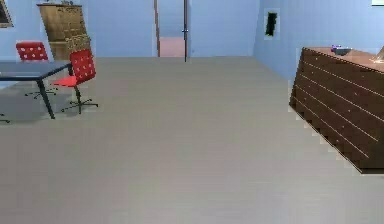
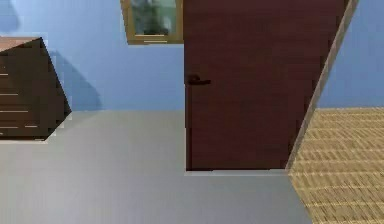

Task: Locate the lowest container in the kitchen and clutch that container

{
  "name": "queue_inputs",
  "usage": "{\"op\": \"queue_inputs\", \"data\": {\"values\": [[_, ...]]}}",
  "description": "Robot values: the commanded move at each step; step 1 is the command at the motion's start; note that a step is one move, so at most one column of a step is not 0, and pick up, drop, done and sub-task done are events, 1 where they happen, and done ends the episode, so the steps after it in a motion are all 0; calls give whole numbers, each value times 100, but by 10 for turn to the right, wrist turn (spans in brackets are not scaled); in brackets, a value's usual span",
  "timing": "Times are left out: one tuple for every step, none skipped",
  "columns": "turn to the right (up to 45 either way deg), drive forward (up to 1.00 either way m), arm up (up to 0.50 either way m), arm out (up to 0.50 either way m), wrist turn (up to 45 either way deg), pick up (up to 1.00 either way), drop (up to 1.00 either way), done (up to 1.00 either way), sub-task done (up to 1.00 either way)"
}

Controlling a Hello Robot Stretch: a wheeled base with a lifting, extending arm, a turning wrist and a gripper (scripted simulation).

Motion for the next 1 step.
{"op": "queue_inputs", "data": {"values": [[-330, 0, 0, 0, 0, 0, 0, 0, 0]]}}
